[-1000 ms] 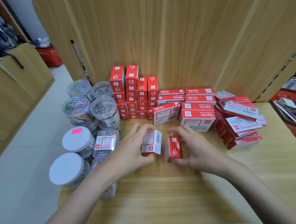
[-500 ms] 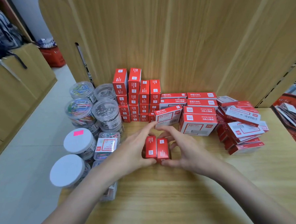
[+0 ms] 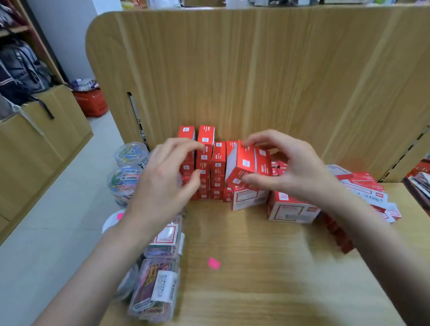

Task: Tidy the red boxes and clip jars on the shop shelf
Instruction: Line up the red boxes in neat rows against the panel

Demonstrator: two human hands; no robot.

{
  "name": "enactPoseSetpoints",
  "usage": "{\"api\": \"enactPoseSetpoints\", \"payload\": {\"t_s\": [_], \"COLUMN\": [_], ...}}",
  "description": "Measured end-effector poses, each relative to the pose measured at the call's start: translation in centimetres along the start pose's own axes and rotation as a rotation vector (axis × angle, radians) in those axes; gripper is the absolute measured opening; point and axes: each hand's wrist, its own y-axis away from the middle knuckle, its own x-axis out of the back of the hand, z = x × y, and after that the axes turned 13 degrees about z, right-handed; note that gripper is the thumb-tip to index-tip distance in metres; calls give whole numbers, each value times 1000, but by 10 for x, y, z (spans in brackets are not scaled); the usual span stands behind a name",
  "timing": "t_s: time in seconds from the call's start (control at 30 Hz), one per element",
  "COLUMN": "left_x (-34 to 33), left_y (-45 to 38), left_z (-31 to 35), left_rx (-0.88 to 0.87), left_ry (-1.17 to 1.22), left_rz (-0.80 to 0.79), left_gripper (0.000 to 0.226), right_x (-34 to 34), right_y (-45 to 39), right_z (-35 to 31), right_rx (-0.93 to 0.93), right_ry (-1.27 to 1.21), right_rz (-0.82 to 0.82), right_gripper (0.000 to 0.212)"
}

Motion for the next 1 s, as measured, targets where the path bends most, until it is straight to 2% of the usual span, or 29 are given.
{"api": "enactPoseSetpoints", "payload": {"t_s": [0.07,0.2,0.27,0.4,0.53,0.7,0.9,1.0], "left_x": [-1,-10,-15,-18,-21,-31,-34,-35], "left_y": [-14,-29,-29,-23,-19,-14,-16,-19], "left_z": [-4,-10,-13,-18,-19,-19,-21,-20], "left_rx": [-37,-9,-7,10,-1,-4,-17,-10], "left_ry": [-106,-243,-266,-288,-288,-414,-452,-454], "left_rz": [8,-116,-158,-205,-191,-159,-109,-108], "left_gripper": [42,63,66,73,82,90,93,93], "right_x": [2,-17,-28,-35,-49,-67,-75,-81], "right_y": [-26,-55,-51,-26,-4,-1,-5,-4], "right_z": [-2,14,23,30,35,36,34,34], "right_rx": [51,90,128,133,200,180,202,191], "right_ry": [64,195,215,223,318,340,368,372], "right_rz": [15,-60,-13,146,140,229,311,311], "right_gripper": [46,38,34,47,57,72,61,63]}}
